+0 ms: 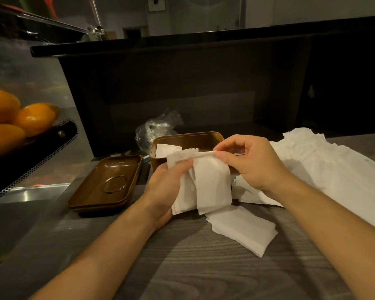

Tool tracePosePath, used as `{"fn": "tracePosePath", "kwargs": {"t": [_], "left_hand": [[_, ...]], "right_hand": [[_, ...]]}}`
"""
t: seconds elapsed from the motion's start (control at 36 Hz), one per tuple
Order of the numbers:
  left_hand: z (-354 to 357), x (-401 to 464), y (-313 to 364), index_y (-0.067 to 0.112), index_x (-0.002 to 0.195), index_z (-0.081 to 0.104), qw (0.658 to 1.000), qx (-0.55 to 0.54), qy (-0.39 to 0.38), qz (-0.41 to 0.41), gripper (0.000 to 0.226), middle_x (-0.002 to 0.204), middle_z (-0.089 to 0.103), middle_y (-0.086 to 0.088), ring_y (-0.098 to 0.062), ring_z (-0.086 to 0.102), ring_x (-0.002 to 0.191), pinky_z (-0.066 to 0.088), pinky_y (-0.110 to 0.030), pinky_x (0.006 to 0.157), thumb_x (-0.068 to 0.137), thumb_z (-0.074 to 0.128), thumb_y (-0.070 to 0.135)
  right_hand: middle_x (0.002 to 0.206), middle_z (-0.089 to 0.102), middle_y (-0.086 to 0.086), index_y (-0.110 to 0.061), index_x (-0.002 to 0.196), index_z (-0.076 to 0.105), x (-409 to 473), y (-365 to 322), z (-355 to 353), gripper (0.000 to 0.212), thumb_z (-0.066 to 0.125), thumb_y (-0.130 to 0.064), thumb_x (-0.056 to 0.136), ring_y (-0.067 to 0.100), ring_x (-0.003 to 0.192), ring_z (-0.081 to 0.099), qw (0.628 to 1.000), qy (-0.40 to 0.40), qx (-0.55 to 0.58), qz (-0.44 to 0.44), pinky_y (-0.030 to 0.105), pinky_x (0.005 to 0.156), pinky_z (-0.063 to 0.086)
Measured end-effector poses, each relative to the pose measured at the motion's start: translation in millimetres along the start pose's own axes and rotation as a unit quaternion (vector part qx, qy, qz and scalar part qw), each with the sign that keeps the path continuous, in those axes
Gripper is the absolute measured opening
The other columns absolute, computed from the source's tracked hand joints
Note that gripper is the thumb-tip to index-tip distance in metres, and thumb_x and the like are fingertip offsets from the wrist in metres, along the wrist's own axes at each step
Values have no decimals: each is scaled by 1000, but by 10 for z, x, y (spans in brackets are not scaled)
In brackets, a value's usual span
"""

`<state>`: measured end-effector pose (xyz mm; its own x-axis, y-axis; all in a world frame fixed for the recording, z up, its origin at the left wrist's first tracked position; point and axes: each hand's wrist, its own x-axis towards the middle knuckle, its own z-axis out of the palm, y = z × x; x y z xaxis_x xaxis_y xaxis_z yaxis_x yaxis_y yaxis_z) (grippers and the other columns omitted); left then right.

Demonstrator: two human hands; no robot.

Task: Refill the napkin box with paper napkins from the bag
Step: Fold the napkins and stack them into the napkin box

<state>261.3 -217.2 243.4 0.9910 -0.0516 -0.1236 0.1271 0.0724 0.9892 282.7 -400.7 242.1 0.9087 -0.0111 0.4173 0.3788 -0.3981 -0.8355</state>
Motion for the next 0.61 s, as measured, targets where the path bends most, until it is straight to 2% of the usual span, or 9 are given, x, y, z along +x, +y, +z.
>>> {"fn": "tracePosePath", "kwargs": {"t": [0.08, 0.17, 0.22, 0.28, 0.33, 0.42, 0.47, 0.53, 0.61], "left_hand": [[-15, -9, -1, 25, 132, 59, 1000, -6, 6, -3, 35, 118, 72, -2, -26, 68, 109, 55, -54, 95, 98, 62, 34], [-9, -13, 13, 22, 131, 59, 1000, -12, 12, 0, 33, 116, 72, -4, -26, 70, 105, 56, -53, 93, 100, 59, 31], [-17, -5, 13, 25, 128, 59, 1000, -16, 22, 2, 29, 118, 71, -3, -26, 69, 107, 55, -54, 95, 99, 60, 30], [-23, -7, 10, 33, 115, 58, 1000, -13, 22, 3, 17, 119, 68, -1, -27, 66, 109, 54, -56, 96, 98, 61, 31], [-15, -19, 10, 39, 105, 54, 1000, 2, 9, 12, 12, 116, 66, 2, -25, 65, 108, 55, -53, 93, 97, 61, 33], [5, -20, -9, 35, 112, 56, 999, 36, -8, 31, 16, 108, 65, 7, -18, 63, 100, 54, -38, 79, 96, 61, 35], [18, -26, -13, 32, 106, 60, 998, 49, -17, 34, 10, 101, 67, 8, -15, 63, 96, 52, -33, 75, 97, 61, 34], [29, -37, -7, 32, 103, 63, 997, 58, -27, 33, 7, 102, 71, 5, -17, 66, 97, 55, -36, 80, 97, 61, 33], [37, -71, 14, 26, 118, 64, 997, 58, -35, 27, 23, 110, 73, -1, -22, 69, 103, 56, -46, 91, 97, 61, 32]], "right_hand": [[95, 68, -19, -36, 93, 72, -7, -1, -6, 10, 73, -25, 91, 7, 90, 65, 998, 21, -49, -23, 20, 76, 56], [91, 66, -21, -35, 93, 70, -11, -59, -65, 9, 69, -26, 94, 4, 88, 63, 993, 40, -94, -59, 14, 74, 51], [88, 68, -19, -33, 93, 72, -32, -130, -170, 10, 69, -24, 93, 2, 87, 65, 998, -15, -38, -53, 14, 70, 54], [89, 72, -17, -29, 93, 75, -72, -214, -264, 10, 70, -20, 91, 0, 86, 67, 991, -129, 41, -23, 15, 68, 56], [89, 73, -15, -28, 91, 76, -91, -231, -281, 8, 73, -21, 90, 2, 86, 69, 983, -181, 39, -12, 17, 70, 57], [91, 69, -18, -35, 88, 74, -61, -183, -187, 8, 75, -27, 89, 3, 89, 65, 989, -131, -56, -25, 18, 75, 56], [102, 63, -20, -35, 90, 72, -48, -148, -125, 7, 73, -28, 91, 5, 97, 62, 991, -112, -70, -21, 14, 79, 50], [105, 64, -21, -34, 92, 72, -48, -119, -109, 8, 72, -26, 92, 3, 99, 62, 992, -111, -59, -11, 13, 79, 49], [94, 68, -22, -36, 94, 72, -52, -109, -99, 9, 71, -26, 93, -6, 90, 64, 992, -113, -63, -11, 10, 70, 52]]}}
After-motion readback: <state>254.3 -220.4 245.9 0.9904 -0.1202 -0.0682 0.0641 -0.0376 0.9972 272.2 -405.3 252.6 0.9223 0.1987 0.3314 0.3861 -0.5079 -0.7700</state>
